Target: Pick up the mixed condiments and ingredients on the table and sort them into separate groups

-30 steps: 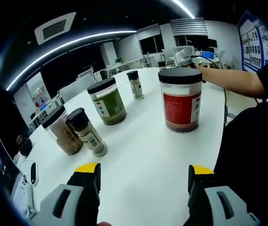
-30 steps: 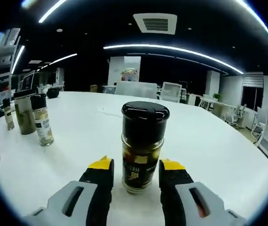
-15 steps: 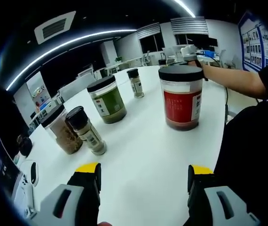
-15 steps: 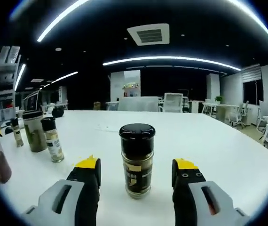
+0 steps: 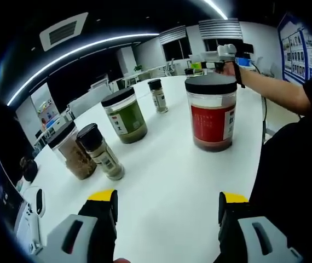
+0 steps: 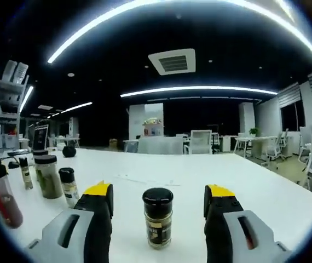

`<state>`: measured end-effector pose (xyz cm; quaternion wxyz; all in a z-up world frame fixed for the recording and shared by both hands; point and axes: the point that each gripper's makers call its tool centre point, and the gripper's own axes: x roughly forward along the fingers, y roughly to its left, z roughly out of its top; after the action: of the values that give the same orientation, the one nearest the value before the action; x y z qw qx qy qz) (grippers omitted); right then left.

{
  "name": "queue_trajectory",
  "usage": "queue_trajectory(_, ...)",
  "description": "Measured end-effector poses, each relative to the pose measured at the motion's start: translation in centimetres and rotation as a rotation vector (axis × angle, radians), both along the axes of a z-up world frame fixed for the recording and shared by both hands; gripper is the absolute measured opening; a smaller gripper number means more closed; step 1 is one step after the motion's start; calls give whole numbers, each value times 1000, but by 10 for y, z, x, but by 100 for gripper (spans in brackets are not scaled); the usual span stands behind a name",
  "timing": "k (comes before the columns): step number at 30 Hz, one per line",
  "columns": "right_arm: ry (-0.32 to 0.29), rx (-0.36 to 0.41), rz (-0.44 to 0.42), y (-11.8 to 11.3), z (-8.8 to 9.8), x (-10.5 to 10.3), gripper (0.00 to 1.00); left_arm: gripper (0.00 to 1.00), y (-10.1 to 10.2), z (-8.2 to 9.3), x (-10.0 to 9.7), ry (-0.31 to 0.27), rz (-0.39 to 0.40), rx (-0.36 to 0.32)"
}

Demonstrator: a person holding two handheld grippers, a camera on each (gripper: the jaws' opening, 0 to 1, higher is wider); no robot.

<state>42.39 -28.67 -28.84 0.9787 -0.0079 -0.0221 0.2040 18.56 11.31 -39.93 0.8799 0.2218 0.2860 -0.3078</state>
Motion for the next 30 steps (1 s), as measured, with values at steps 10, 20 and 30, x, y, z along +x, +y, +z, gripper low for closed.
queue_trajectory(10,-163,41,54,30,48,-11,69,75,-6,2,1,-9,-17,-14)
queue_trajectory(20,-195,3,222,84,60,-13,66,75,-7,4,-2,-8,-26,-11)
queue_trajectory(30,-150,-48,369,137,42,-23,61,75,-2,2,-3,-7,-17,-13)
